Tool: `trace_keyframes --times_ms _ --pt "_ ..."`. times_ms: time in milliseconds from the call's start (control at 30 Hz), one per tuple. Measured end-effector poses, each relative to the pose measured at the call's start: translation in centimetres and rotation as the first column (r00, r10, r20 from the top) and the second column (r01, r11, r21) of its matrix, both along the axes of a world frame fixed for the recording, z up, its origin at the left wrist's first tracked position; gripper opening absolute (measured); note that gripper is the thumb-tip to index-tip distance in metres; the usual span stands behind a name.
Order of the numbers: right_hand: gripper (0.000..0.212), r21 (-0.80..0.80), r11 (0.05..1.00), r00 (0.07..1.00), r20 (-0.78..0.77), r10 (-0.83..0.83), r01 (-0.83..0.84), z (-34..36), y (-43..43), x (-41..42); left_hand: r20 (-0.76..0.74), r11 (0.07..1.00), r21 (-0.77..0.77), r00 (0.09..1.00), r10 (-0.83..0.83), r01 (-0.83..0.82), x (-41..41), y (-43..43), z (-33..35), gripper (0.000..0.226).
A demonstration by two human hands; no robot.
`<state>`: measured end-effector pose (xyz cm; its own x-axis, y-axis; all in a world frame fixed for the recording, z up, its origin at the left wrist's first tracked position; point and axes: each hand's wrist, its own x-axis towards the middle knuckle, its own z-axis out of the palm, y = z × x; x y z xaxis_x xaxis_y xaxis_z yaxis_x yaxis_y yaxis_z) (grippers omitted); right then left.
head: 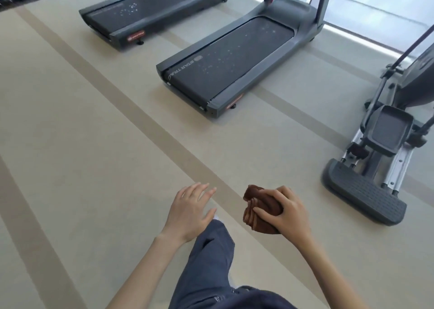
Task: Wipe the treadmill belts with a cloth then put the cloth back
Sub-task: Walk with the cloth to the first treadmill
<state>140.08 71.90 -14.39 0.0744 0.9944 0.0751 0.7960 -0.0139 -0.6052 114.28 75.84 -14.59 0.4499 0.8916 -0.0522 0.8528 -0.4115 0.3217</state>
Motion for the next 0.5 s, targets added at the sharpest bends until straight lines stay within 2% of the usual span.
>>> trace_keyframes --times_ms 233,500 --pt "0.035 0.077 0.997 1.0 -0.029 -0.003 0.005 2.5 14.3 1.1 0.025 0.994 0.11 1.0 -0.007 0.004 1.5 14.4 2.2 0.046" --pt "0.036 0.047 0.999 1.0 -0.013 0.002 -0.001 0.7 23.6 2.1 -0.02 0.997 0.057 0.998 -0.053 0.054 3.8 24.5 2.0 0.048"
